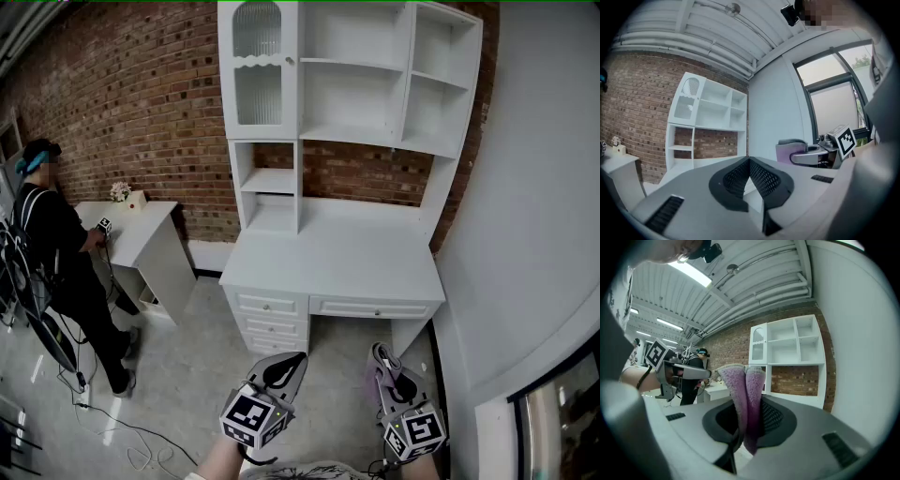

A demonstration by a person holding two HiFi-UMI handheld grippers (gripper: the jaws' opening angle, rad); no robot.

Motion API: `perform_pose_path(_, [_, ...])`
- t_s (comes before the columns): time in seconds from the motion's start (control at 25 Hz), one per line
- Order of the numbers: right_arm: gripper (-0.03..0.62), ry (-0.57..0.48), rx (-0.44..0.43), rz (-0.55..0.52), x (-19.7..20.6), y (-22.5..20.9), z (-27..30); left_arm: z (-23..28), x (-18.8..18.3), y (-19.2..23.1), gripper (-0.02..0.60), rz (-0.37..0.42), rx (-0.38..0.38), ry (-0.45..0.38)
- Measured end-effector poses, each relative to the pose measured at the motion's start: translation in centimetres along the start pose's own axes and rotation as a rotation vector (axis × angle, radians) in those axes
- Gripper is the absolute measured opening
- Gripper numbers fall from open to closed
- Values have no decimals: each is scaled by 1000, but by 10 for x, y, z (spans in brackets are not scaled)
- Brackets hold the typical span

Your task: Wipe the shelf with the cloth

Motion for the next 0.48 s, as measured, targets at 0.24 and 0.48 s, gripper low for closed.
perform_pose_path(0.24, [72, 10, -3, -6, -4, 10, 9, -5, -3, 12, 12, -26, -6, -15])
perform_pose_path(0.48, [74, 20, 5, 11, -4, 21, 19, -11, 1, 25, 14, -57, 7, -25])
Point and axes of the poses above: the fingertips, and each gripper's own axes: z forward along the fingers, y to its left, x out of its underside, the point moved 8 cm from there along -z, backward along the fingers, and after that the axes turned 6 degrees about -y, right-handed, at the moved point
